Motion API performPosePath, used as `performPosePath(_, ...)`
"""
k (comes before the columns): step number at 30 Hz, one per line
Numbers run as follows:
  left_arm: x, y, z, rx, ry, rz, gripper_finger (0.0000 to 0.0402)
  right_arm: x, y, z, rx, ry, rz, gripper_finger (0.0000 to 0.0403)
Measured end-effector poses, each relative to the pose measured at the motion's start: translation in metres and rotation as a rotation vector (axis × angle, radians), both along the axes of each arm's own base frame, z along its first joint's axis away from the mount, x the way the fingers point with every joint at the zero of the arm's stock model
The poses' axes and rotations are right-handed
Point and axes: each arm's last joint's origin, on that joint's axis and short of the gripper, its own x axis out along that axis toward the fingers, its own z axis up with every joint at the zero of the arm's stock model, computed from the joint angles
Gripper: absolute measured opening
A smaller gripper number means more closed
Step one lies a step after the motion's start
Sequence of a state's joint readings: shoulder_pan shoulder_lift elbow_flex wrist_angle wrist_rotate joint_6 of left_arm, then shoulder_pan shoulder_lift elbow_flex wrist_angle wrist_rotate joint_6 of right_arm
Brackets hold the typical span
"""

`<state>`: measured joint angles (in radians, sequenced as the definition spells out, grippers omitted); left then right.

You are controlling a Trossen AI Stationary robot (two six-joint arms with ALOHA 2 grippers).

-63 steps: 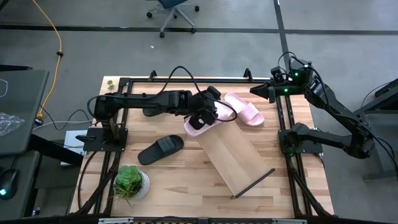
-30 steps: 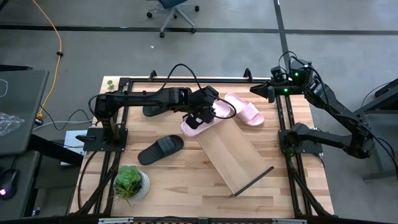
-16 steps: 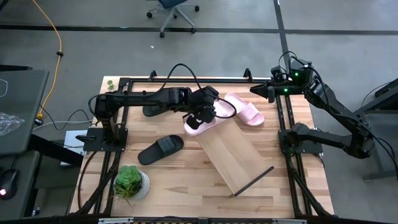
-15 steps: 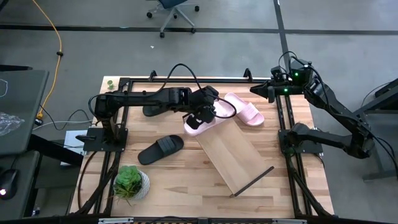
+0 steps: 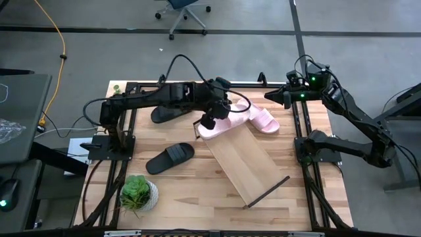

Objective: Pick and place slides into the shelf
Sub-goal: Put the pink slide on the shelf

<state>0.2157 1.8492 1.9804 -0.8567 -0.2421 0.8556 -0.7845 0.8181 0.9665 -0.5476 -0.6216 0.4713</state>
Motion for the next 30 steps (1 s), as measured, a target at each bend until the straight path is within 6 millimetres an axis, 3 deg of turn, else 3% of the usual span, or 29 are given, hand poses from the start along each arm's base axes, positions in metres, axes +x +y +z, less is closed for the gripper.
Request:
performPosePath(5,-0.012,-0.002,0.011,-0.072,0.04,0.067,0.0133,0.0,0.0,-0.001,0.02,0.01,-0.003,0.0098)
performPosePath(16,-0.02,-0.022,0.026,-0.523,-0.072,0.23,0.0133,0.016,-0.01,-0.024,0.2,0.165,-0.038,0.0098)
performPosePath(24,-0.012,-0.055,0.028,-0.576,-0.124,0.229,0.0133,0.032,-0.029,-0.045,0.232,0.277,-0.063,0.0098)
performPosePath(30,-0.01,-0.076,0.029,-0.569,-0.139,0.224,0.0133,0.013,-0.033,-0.061,0.224,0.456,-0.043,0.0098)
